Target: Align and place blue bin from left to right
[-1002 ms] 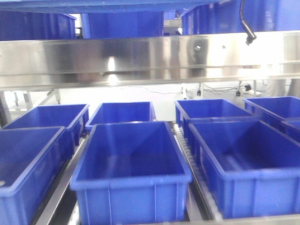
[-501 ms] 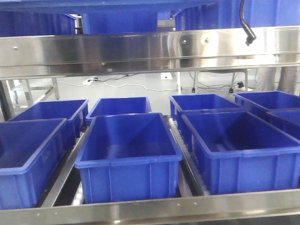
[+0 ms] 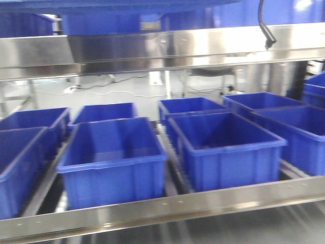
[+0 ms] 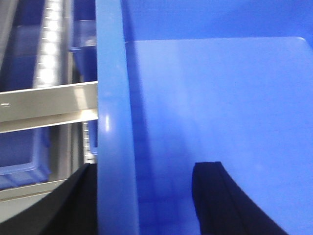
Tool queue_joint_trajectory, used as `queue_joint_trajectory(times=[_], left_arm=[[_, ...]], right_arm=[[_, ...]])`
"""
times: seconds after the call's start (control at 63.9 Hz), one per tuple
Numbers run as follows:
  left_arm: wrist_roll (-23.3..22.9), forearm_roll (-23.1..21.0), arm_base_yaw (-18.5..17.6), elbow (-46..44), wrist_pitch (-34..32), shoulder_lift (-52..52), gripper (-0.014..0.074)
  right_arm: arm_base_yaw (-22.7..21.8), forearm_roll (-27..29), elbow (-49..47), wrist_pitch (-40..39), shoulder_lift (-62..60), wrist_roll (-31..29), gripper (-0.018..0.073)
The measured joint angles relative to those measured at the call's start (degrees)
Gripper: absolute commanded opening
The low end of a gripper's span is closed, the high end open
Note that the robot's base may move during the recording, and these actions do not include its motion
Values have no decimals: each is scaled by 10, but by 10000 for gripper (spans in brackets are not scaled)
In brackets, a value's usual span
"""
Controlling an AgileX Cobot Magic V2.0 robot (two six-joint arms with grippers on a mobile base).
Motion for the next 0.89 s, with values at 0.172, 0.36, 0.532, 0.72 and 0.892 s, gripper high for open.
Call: queue_joint_trajectory(times=[0.172, 0.36, 0.532, 0.72, 0.892], left_arm=[[0, -1, 0, 0, 0, 0, -16], [0, -1, 0, 0, 0, 0, -16], [0, -1, 0, 0, 0, 0, -16], [0, -1, 0, 0, 0, 0, -16], [0, -2, 0, 0, 0, 0, -16]], right_arm=[[0, 0, 0, 0, 0, 1, -78], [0, 0, 0, 0, 0, 1, -78], [0, 0, 0, 0, 0, 1, -78], [0, 0, 0, 0, 0, 1, -78], [-1, 0, 0, 0, 0, 1, -78]])
